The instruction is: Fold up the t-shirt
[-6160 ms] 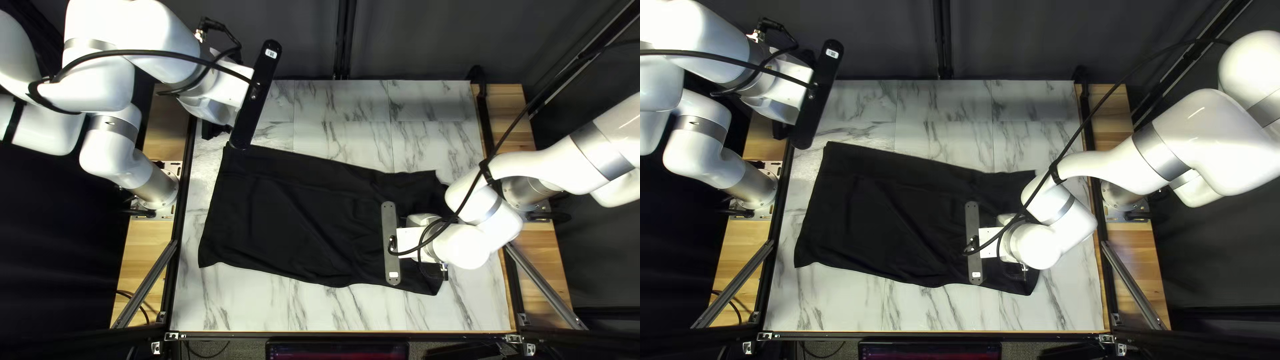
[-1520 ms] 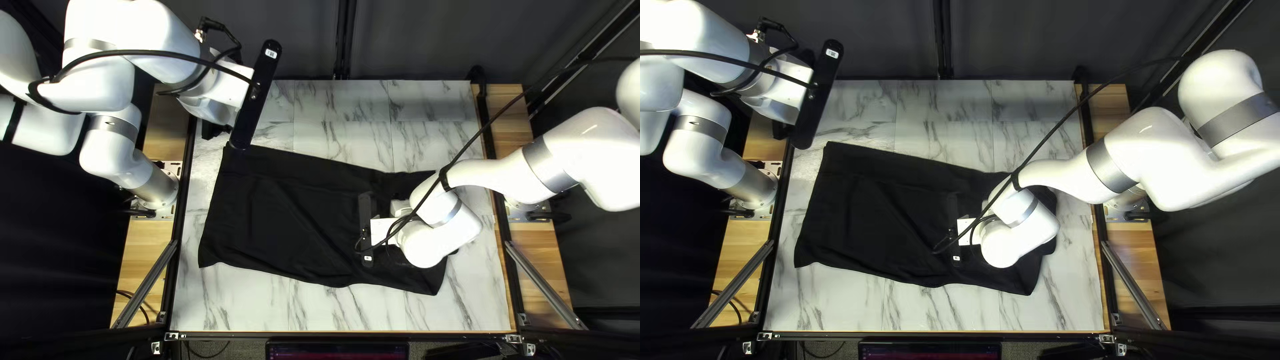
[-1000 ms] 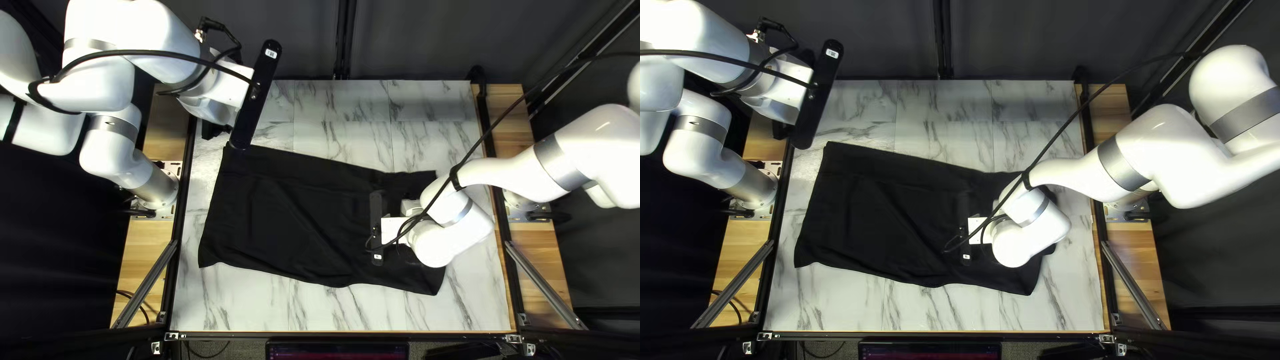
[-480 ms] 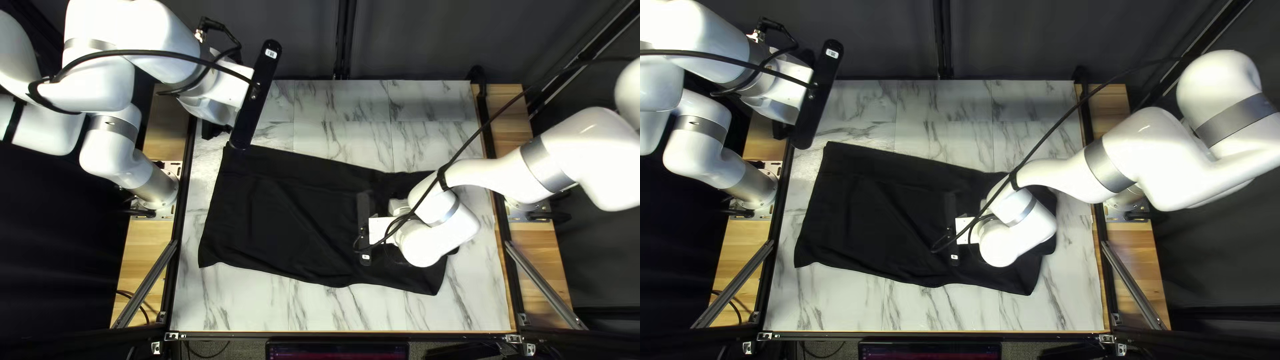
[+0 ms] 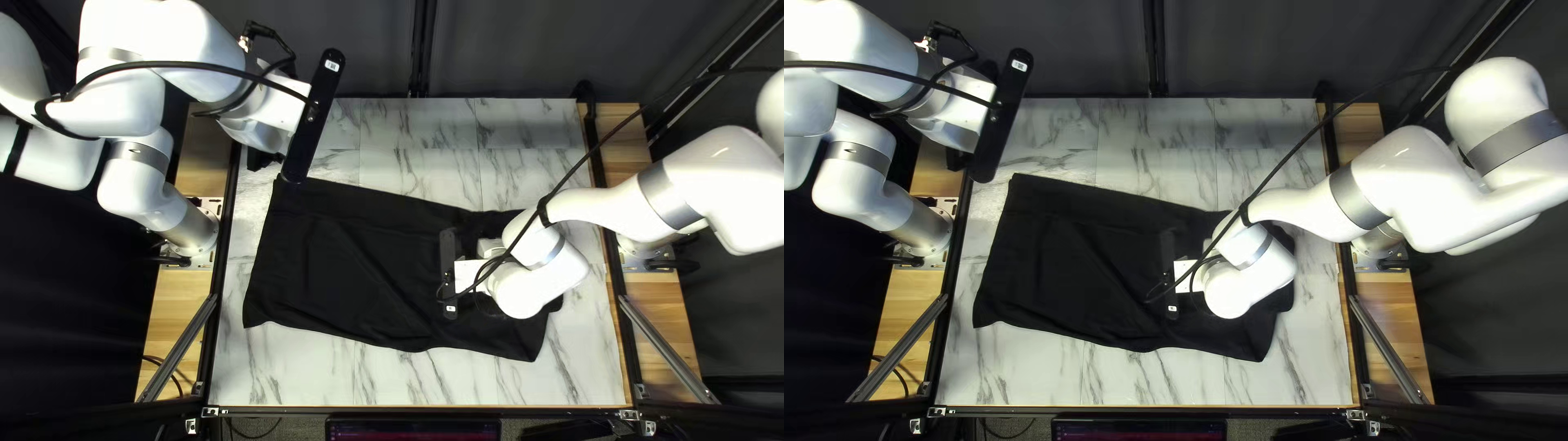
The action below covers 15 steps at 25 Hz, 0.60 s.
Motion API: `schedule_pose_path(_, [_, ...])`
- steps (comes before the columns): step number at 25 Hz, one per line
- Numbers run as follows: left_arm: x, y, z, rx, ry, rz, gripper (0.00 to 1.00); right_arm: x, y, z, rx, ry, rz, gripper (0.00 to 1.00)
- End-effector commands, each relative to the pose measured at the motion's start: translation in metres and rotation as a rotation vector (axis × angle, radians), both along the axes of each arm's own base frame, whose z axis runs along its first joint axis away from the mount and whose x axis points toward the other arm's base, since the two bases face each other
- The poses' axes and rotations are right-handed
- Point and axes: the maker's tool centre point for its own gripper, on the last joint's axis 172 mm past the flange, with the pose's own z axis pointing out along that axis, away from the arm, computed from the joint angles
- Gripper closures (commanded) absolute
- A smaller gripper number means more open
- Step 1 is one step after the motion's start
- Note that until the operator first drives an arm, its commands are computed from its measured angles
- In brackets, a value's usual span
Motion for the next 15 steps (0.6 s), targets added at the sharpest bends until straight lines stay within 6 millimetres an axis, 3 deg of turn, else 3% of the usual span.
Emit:
schedule_pose_path(1, [0.0,0.0,0.0,0.0,0.0,0.0,0.0,0.007,-0.004,-0.004,0.002,-0.004,0.01,0.0])
schedule_pose_path(8, [0.0,0.0,0.0,0.0,0.0,0.0,0.0,0.014,-0.006,-0.008,0.01,-0.012,0.017,0.0])
schedule_pose_path(15, [0.0,0.0,0.0,0.0,0.0,0.0,0.0,0.02,0.006,-0.004,0.01,-0.015,0.03,0.0])
